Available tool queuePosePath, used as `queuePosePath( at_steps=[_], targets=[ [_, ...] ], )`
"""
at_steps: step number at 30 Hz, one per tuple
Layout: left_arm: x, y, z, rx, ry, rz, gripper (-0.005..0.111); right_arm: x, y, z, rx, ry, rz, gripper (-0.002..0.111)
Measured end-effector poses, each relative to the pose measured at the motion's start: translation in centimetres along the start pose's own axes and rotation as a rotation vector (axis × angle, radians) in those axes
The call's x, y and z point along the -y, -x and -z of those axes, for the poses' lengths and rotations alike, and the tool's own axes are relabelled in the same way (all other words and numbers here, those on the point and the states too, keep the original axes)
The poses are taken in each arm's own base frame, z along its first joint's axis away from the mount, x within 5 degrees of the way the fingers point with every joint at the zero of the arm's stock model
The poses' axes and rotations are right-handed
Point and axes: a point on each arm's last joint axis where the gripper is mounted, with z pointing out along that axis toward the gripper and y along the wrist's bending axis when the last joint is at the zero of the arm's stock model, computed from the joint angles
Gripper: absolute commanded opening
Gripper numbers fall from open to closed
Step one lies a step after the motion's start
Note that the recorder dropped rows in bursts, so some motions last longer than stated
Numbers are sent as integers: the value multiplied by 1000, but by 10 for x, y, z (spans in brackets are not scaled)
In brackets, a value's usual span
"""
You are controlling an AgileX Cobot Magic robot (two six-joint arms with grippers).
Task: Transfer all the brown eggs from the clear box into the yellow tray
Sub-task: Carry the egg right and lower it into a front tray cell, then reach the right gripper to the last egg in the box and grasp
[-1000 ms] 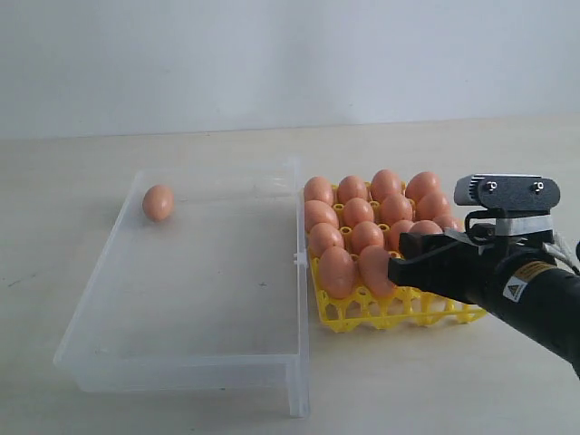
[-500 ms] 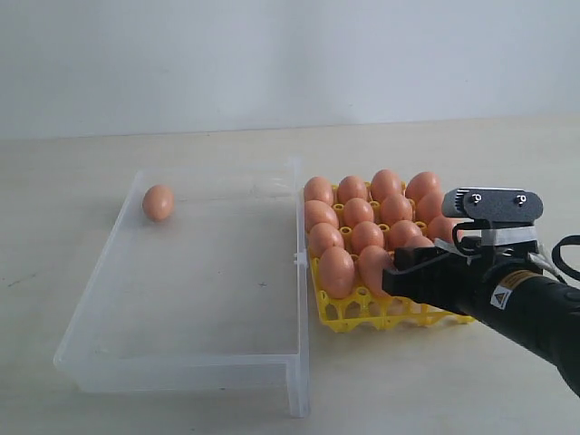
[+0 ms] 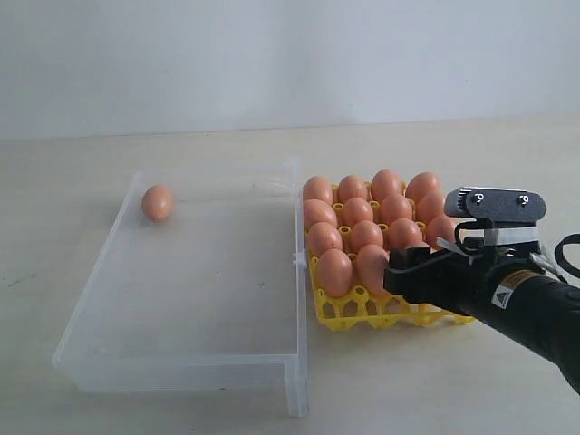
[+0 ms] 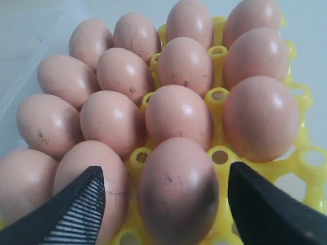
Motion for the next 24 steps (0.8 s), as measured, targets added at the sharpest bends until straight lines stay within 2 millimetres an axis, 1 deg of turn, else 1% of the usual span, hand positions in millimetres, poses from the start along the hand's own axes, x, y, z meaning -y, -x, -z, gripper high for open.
queuePosePath(
  at_steps=[1,3,4,5,6,7,8,9,10,12,13,14,15,18,20,21,23,24],
  targets=[
    [0,0,0,0,0,0,0,-1,2,2,-2,2,-2,62],
    [0,0,0,0,0,0,0,-5,18,17,33,22,14,62],
    [0,0,0,0,0,0,0,-10,35,32,94,43,44,62],
    [0,0,0,0,0,0,0,-12,43,38,121,51,54,62],
    [0,0,0,0,0,0,0,-18,63,53,155,69,70,62],
    [0,0,0,0,0,0,0,-24,78,61,140,84,77,62],
    [0,0,0,0,0,0,0,-29,89,64,106,93,79,62],
    [0,0,0,0,0,0,0,-36,101,64,32,101,81,62],
    [0,0,0,0,0,0,0,-44,108,61,-39,112,97,62],
    [0,0,0,0,0,0,0,-67,121,47,-199,142,151,62],
    [0,0,0,0,0,0,0,-81,120,34,-269,157,179,62],
    [0,0,0,0,0,0,0,-94,122,23,-295,177,199,62],
    [0,0,0,0,0,0,0,-110,121,7,-330,197,218,62],
    [0,0,0,0,0,0,0,-141,119,-25,-366,232,219,62],
    [0,0,0,0,0,0,0,-163,118,-49,-385,249,202,62],
    [0,0,0,0,0,0,0,-171,115,-62,-407,249,195,62],
    [0,0,0,0,0,0,0,-190,116,-87,-431,257,175,62],
    [0,0,0,0,0,0,0,-198,122,-97,-427,265,167,62]
  ],
)
